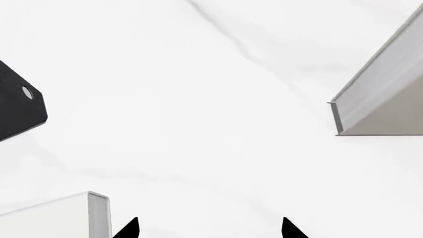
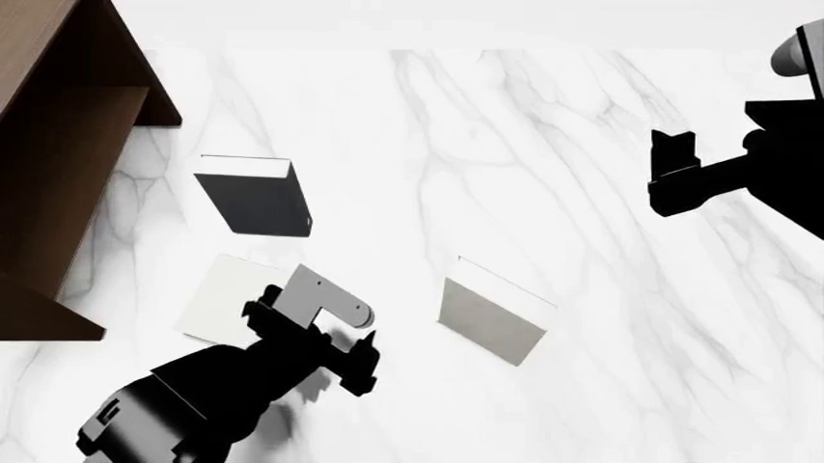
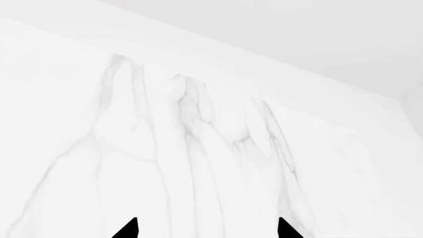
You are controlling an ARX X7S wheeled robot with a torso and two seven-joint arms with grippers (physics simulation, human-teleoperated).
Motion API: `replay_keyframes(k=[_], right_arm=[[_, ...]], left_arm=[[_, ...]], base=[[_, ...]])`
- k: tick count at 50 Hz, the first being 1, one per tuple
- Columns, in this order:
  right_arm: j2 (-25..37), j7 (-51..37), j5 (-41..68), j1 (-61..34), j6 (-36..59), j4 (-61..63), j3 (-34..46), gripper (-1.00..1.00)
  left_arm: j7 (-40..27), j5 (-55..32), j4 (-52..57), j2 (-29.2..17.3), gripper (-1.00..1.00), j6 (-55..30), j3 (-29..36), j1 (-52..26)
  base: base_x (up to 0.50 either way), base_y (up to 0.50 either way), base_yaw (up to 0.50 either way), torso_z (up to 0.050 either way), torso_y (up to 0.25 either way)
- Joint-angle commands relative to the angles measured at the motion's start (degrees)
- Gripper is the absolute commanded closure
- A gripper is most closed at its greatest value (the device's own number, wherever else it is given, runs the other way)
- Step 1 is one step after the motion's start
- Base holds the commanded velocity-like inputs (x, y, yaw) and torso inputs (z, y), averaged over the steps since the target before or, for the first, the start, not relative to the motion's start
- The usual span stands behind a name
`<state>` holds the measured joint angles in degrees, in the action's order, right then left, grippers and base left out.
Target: Pick up the book on the right and place it under the cabinet shelf.
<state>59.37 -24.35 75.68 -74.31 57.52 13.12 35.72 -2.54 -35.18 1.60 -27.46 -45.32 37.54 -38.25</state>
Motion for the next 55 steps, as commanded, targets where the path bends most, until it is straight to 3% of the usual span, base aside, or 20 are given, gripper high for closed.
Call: replay_keyframes(k=[1,32,55], right_arm=[[0.2,-0.1,0.2,0.1,-0.1,0.3,0.0,-1.00],[0.4,0.5,-0.3,1.4,-1.6,0.0,-0.1,-1.00],[0.4,0.2,-0.2,1.5,-1.3,0.0,0.0,-1.00]], left_arm=[[-3.2,2.8,-4.1,-2.0,-1.00,-0.3,0.6,1.3],[-4.7,3.8,-3.0,-5.0,-1.00,-2.1,0.9,1.4],[-4.0,5.7,-8.9,-4.7,-1.00,0.0,1.1,-0.5]], base=[[0.00,0.00,0.00,0.000,-0.012],[0.00,0.00,0.00,0.000,-0.006],[0.00,0.00,0.00,0.000,-0.006]])
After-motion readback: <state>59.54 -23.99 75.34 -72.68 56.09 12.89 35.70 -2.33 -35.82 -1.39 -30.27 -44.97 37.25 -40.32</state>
